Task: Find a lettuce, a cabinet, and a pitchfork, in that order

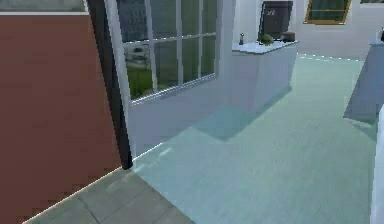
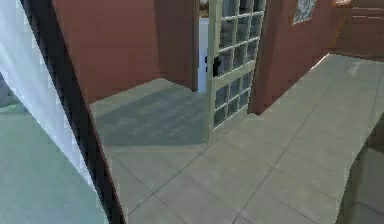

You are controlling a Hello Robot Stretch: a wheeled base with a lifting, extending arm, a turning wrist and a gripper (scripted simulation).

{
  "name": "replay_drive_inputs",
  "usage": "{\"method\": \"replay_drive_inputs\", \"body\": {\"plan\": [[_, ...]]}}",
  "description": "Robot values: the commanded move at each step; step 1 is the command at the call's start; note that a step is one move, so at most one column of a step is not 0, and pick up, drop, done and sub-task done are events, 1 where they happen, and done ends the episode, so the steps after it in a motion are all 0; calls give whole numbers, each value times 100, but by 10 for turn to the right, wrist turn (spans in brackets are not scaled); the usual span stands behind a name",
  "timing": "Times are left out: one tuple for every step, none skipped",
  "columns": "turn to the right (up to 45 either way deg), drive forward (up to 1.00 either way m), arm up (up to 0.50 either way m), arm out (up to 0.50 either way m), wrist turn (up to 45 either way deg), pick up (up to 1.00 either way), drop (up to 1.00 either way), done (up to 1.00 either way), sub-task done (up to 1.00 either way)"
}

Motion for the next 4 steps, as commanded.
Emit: {"method": "replay_drive_inputs", "body": {"plan": [[270, 0, 0, 0, 0, 0, 0, 0, 0], [0, 60, 0, 0, 0, 0, 0, 0, 0], [30, 0, 0, 0, 0, 0, 0, 0, 0], [-450, 0, 0, 0, 0, 0, 0, 0, 0]]}}
